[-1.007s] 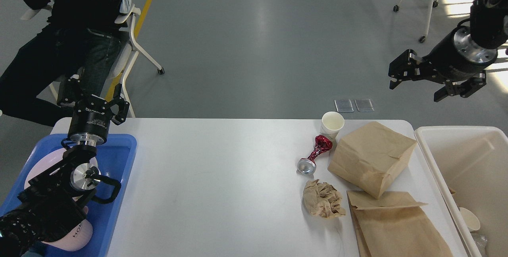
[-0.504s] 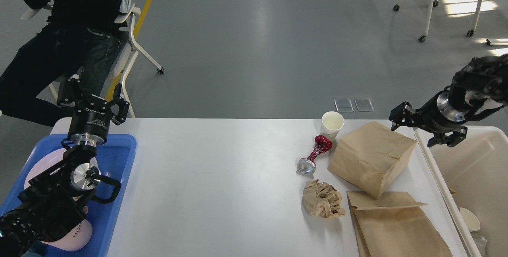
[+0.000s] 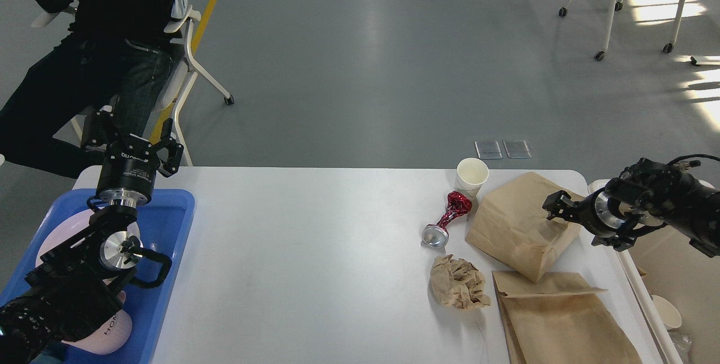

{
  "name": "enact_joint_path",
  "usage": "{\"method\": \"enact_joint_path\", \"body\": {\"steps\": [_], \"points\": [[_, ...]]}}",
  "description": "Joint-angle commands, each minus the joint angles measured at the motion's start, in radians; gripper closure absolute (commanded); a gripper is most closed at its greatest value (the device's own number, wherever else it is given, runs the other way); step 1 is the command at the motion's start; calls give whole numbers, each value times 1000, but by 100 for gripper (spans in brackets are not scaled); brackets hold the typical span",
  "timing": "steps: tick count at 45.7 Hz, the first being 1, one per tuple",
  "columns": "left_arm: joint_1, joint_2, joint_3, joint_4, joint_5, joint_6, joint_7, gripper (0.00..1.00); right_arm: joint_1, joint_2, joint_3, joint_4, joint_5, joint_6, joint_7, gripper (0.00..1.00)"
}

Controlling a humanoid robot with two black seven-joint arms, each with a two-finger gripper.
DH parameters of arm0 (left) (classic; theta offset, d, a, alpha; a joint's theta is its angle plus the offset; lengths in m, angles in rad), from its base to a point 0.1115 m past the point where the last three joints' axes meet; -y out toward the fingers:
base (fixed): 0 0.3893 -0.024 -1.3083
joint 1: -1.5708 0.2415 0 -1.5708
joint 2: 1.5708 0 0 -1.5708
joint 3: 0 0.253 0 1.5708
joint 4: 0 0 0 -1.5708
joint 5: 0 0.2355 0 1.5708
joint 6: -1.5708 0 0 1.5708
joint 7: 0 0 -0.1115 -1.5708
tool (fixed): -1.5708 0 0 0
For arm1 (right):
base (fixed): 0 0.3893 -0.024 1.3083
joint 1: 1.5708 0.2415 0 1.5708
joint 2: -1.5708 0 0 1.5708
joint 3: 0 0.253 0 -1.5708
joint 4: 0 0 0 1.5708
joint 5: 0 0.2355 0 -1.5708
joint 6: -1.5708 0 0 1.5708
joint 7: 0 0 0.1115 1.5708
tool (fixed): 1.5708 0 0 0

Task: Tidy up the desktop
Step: 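Move the right gripper down to the brown paper bag, then grasp the brown paper bag, lift it and drop it into the bin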

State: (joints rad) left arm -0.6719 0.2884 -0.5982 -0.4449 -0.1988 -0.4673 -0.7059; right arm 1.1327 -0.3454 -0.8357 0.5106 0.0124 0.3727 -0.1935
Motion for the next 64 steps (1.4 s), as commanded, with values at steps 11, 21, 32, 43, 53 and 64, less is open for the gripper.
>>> {"method": "enact_joint_path", "body": {"steps": [11, 21, 32, 43, 53, 64], "points": [[0, 0, 0, 0, -1, -1, 0, 3, -42, -3, 44, 14, 3, -89, -3, 46], [0, 0, 0, 0, 1, -1, 0, 3, -44, -9, 43, 14, 35, -100, -9, 100], [0, 0, 0, 0, 1, -1, 0, 3, -16, -26, 40, 20, 35, -123, -9, 100], [0, 0, 0, 0, 1, 1, 0, 3, 140, -171, 27, 149, 35, -98, -9, 100], [0, 0, 0, 0, 1, -1, 0, 3, 369, -339, 21, 246, 34, 43, -7, 100], [0, 0, 0, 0, 1, -1, 0, 3, 617, -437, 27, 246, 34, 320, -6, 100]]}}
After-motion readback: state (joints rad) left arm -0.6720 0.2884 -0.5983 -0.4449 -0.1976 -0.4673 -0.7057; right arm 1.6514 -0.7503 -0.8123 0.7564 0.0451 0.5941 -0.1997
